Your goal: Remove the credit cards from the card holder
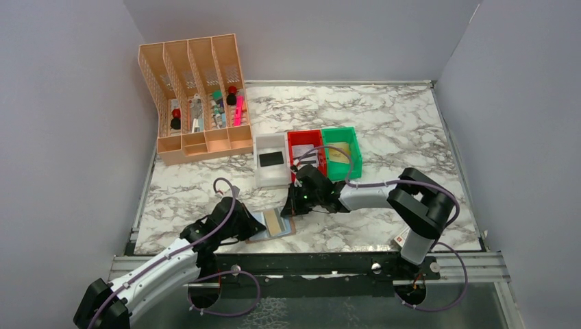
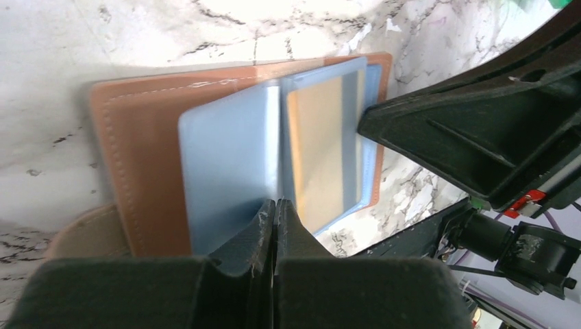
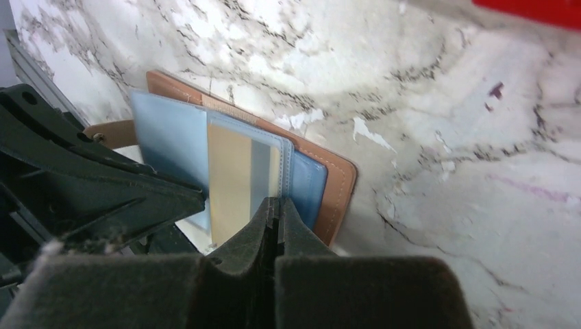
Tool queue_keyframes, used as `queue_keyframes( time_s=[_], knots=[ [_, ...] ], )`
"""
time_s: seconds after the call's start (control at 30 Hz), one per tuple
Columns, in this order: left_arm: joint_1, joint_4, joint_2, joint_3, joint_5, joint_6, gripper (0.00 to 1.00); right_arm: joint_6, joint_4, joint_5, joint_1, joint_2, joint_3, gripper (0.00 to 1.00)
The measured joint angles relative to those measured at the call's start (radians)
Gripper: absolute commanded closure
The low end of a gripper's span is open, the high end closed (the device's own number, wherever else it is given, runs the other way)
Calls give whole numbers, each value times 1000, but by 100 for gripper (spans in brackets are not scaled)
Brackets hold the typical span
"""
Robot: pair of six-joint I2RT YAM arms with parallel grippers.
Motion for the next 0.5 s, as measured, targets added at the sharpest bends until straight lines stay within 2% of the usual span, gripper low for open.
queue_keyframes(
  time_s=[0.23, 0.4, 0.5],
  knots=[
    [0, -30, 17, 17, 0, 14, 99, 37, 16, 21, 0, -43, -56, 98],
    [0, -20, 22, 20, 1, 22, 81, 33, 14, 19, 0, -74, -76, 89],
    [0, 13, 28, 20, 2, 23, 77, 14, -15, 16, 0, -93, -77, 87]
  ],
)
